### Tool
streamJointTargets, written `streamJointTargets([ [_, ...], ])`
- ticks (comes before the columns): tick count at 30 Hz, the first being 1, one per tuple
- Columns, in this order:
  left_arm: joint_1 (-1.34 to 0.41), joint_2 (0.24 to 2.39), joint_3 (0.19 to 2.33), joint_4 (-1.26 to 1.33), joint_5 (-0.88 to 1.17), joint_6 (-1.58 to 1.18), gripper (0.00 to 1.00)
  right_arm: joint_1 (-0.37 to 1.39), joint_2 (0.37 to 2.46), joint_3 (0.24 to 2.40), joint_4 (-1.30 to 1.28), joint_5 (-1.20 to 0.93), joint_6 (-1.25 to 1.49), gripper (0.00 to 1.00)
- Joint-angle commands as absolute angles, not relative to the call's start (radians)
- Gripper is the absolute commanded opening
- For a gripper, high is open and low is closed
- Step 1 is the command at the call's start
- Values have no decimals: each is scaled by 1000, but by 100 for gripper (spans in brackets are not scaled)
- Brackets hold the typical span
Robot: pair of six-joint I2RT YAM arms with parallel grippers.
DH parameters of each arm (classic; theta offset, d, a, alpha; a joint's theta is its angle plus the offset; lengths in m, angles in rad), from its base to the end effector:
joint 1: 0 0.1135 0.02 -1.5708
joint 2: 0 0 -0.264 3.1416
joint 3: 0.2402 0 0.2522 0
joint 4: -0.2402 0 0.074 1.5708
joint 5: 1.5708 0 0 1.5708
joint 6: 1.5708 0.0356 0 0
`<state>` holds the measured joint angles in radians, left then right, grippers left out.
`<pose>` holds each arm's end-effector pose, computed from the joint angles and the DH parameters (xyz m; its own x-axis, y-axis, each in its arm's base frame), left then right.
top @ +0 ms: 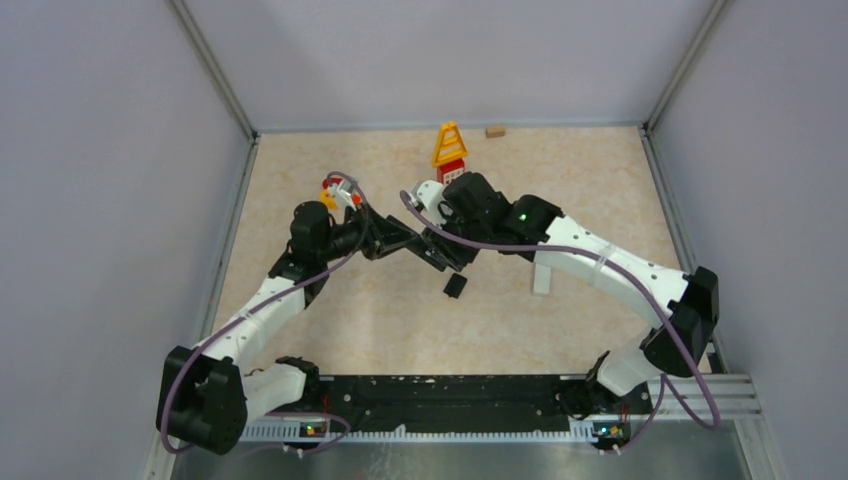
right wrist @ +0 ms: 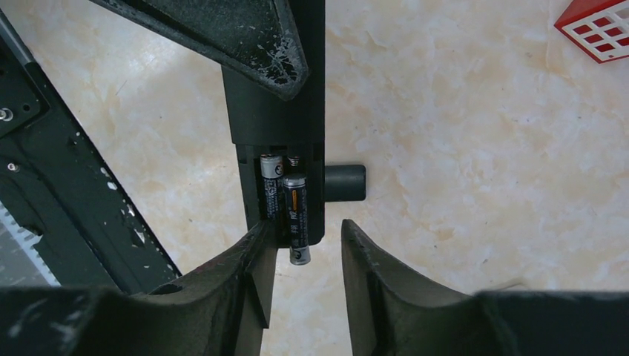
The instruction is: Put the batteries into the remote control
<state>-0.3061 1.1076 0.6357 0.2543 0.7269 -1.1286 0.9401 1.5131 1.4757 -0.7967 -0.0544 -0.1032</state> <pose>0.2272 -0.0966 0.2701 -0.8508 -0.4394 -0.2882 0.1751 0.2800 -0.9439 0.1903 0.2639 0.3467 -0.3492 -0.6526 -0.6724 -0.8685 0.4947 -0.0292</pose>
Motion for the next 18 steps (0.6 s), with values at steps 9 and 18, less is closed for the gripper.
streamJointTargets([
  [9,-295,1086,637,382,766,-1202,0,923,1363,1536,-683,-56,58,61],
  [18,-281,1069,620,490,802,-1370,0,767,1210,1382,-492,-20,526,71],
])
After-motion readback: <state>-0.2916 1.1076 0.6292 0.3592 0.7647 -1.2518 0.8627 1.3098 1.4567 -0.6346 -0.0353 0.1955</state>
